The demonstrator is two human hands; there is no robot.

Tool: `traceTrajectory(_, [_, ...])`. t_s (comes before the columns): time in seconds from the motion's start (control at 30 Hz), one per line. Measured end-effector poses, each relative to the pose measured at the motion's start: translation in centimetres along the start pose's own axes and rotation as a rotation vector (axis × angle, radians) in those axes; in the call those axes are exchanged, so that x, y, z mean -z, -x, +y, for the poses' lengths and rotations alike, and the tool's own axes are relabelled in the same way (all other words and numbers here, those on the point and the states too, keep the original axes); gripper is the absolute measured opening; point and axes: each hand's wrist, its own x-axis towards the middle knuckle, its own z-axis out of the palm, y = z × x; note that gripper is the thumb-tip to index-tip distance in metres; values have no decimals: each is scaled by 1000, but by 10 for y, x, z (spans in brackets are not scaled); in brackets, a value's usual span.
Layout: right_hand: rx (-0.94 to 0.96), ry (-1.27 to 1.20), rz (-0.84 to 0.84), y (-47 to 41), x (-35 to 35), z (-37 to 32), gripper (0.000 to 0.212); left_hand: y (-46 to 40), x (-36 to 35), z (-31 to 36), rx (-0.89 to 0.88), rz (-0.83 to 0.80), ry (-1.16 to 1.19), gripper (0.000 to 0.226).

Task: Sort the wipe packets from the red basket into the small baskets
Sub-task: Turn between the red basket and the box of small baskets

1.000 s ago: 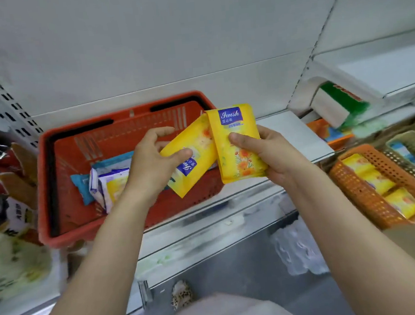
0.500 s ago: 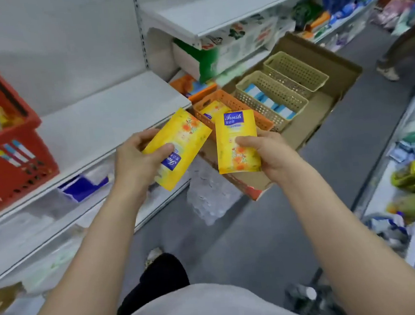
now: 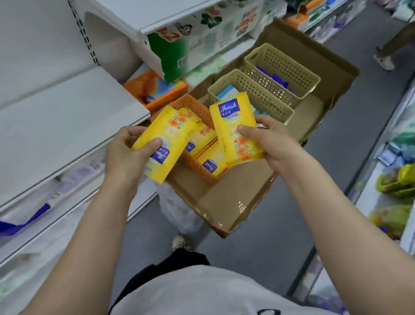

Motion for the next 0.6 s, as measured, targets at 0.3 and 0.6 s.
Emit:
traceTrajectory(0.3, [78,660,-249,-124,-33,-27,42,-71,-2,-1,120,192,-50,26])
traceTrajectory(0.6, [469,1354,-725,-234,-131,-48,50,-70,-8,-32,301,395,3,22])
